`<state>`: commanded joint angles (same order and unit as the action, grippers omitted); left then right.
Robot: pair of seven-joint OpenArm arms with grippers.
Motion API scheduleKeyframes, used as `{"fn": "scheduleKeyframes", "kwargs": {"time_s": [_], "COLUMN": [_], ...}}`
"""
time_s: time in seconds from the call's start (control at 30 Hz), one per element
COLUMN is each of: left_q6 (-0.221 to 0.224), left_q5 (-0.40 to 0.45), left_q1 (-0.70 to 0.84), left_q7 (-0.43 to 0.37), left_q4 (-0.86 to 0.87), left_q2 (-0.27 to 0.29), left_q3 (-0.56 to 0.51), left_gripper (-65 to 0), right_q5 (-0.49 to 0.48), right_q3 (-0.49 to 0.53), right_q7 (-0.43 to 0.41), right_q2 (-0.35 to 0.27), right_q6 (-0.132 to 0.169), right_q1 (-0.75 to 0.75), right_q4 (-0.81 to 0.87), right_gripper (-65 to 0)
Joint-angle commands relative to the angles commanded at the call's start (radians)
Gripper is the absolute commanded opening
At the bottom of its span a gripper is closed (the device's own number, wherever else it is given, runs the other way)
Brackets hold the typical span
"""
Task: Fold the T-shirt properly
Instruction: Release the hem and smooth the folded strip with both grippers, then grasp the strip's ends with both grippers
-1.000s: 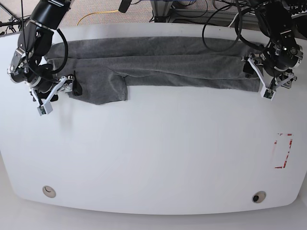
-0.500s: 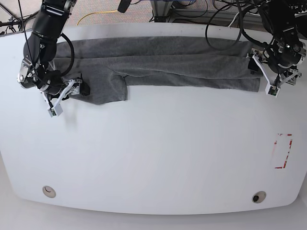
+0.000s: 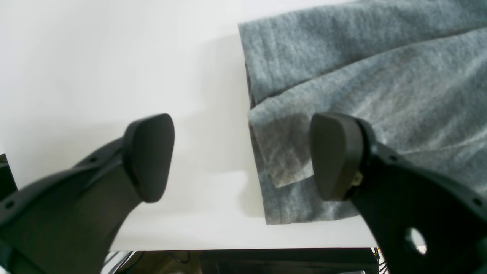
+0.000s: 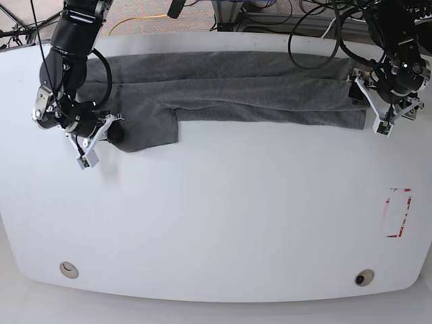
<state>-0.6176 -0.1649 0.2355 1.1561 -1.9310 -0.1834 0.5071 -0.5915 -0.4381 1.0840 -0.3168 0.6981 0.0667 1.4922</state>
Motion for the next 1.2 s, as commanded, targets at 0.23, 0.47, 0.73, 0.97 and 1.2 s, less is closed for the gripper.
{"fn": "scheduleKeyframes", "kwargs": {"time_s": [0.23,0.47,0.73,0.97,1.2], "left_q6": [0.0,0.0,0.0,0.0,-0.002], "left_q5": [0.0,-0.002,-0.002,-0.002,-0.008], "left_q1": [0.0,0.0,-0.003,-0.003,-0.005], "left_q7": [0.0,-0.002,-0.002,-0.002,-0.002], "left_q4": [0.064,0.08,0.08,0.08,0.071], "left_q2": [-0.002,-0.002,-0.002,-0.003,-0.003], "left_q3": [0.005,0.0,-0.002,-0.003,-0.003], "left_gripper": [-12.6,-12.6,-12.6,-12.6,-12.6], "right_q5": [-0.121,-0.209,-0.209,-0.203,-0.11], "right_q3": [-0.087,-0.199,-0.262,-0.276,-0.402], "right_q7": [0.048,0.117,0.124,0.117,0.06], "right_q2": [-0.006,-0.003,0.0,-0.006,0.032], "right_q6": [0.0,0.0,0.0,0.0,0.0], "right_q1": [-0.118,-0.249,-0.348,-0.353,-0.344], "right_q4": [0.153,0.249,0.313,0.275,0.275], "right_gripper": [-65.0,-65.0,-65.0,-36.8,-15.1]}}
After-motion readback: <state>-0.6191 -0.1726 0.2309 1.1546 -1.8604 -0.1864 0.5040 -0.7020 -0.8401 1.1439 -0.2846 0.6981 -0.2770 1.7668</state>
